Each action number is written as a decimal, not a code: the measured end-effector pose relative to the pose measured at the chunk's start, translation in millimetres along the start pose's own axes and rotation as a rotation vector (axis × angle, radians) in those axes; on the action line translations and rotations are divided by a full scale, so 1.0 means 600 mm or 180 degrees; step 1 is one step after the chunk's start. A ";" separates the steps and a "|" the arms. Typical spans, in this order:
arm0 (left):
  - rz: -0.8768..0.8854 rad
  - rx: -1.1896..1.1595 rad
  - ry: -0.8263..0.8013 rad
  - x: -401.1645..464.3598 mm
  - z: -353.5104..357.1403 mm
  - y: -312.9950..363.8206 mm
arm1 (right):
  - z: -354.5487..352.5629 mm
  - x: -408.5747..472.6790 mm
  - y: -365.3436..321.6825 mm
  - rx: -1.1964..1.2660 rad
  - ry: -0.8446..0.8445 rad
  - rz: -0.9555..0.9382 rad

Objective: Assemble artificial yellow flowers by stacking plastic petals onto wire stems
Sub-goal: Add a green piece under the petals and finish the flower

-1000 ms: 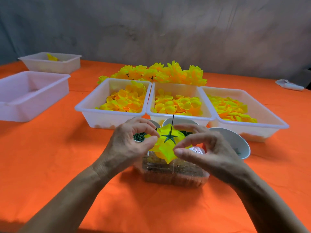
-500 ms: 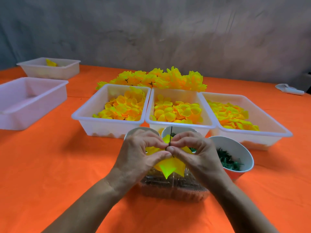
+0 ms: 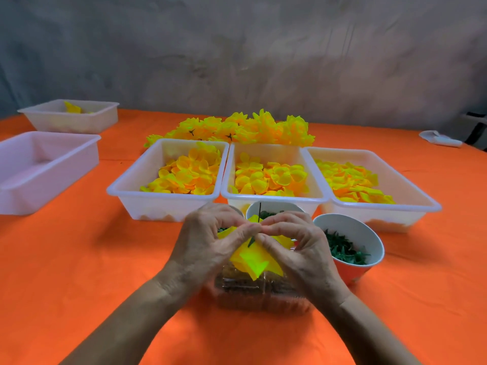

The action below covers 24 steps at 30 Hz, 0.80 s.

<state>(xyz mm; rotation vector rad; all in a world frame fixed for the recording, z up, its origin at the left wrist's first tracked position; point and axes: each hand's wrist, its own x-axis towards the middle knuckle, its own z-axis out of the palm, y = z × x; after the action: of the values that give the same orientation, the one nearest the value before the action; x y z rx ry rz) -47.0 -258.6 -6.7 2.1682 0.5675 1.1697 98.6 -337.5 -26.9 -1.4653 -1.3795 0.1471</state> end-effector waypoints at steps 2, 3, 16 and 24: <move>-0.0175 -0.0226 0.0181 0.013 0.000 0.010 | 0.003 -0.002 -0.012 -0.0027 0.0121 0.0165; -0.0223 -0.0250 0.0190 0.020 0.003 0.013 | 0.006 -0.001 -0.018 -0.0072 0.0205 0.0224; 0.0062 0.0248 -0.0090 0.046 0.007 0.011 | 0.058 -0.010 -0.003 -0.0337 0.1238 -0.0192; 0.0019 0.0194 -0.0168 0.047 0.003 0.018 | 0.068 -0.021 -0.018 -0.0375 0.1451 -0.0159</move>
<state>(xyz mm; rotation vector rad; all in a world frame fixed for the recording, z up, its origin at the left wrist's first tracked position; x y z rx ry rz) -30.1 -249.7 16.4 2.2467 0.5812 1.1080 59.2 -326.2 -43.5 -1.4477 -1.0623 -0.2897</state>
